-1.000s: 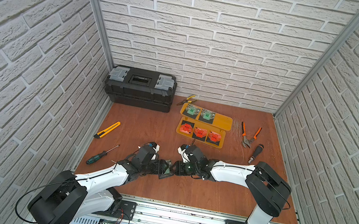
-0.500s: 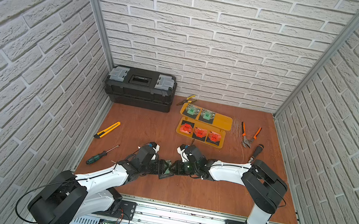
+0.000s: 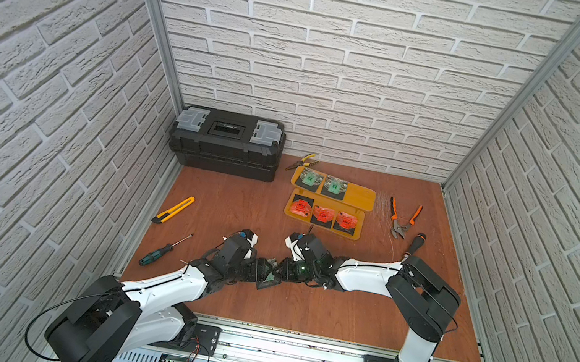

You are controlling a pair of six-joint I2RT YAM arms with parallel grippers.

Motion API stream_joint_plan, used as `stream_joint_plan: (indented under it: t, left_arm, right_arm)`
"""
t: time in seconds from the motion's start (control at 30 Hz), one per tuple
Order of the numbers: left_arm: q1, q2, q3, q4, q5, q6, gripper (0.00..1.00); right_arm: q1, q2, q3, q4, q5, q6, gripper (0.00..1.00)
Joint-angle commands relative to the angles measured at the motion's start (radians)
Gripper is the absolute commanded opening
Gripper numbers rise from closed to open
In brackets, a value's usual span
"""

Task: Place the tea bags on the shelf by color
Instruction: Pick up the tea bag from the center of the board.

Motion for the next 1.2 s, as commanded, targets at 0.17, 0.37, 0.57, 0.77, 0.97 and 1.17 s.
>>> stream_joint_plan:
  t: [0.17, 0.37, 0.57, 0.77, 0.97, 1.17]
  left_arm:
    - [-0.002, 0.011, -0.009, 0.027, 0.006, 0.001, 0.71]
    - [0.000, 0.012, -0.001, 0.025, 0.002, 0.001, 0.71]
    - [0.008, -0.002, 0.023, 0.012, -0.023, 0.001, 0.87]
    - [0.014, -0.056, 0.051, -0.019, -0.066, 0.005, 0.98]
    - [0.024, -0.139, 0.056, -0.054, -0.118, 0.003, 0.98]
    - [0.027, -0.231, 0.047, -0.095, -0.171, 0.003, 0.98]
  right_arm:
    - [-0.010, 0.002, 0.016, 0.043, -0.013, 0.011, 0.15]
    - [-0.011, -0.007, 0.016, 0.044, -0.016, 0.008, 0.04]
    - [-0.013, -0.036, 0.007, 0.035, -0.012, -0.006, 0.03]
    - [-0.013, -0.113, -0.014, -0.012, 0.009, -0.037, 0.03]
    - [-0.018, -0.201, -0.045, -0.061, 0.034, -0.058, 0.03]
    - [-0.032, -0.299, -0.076, -0.119, 0.058, -0.080, 0.03]
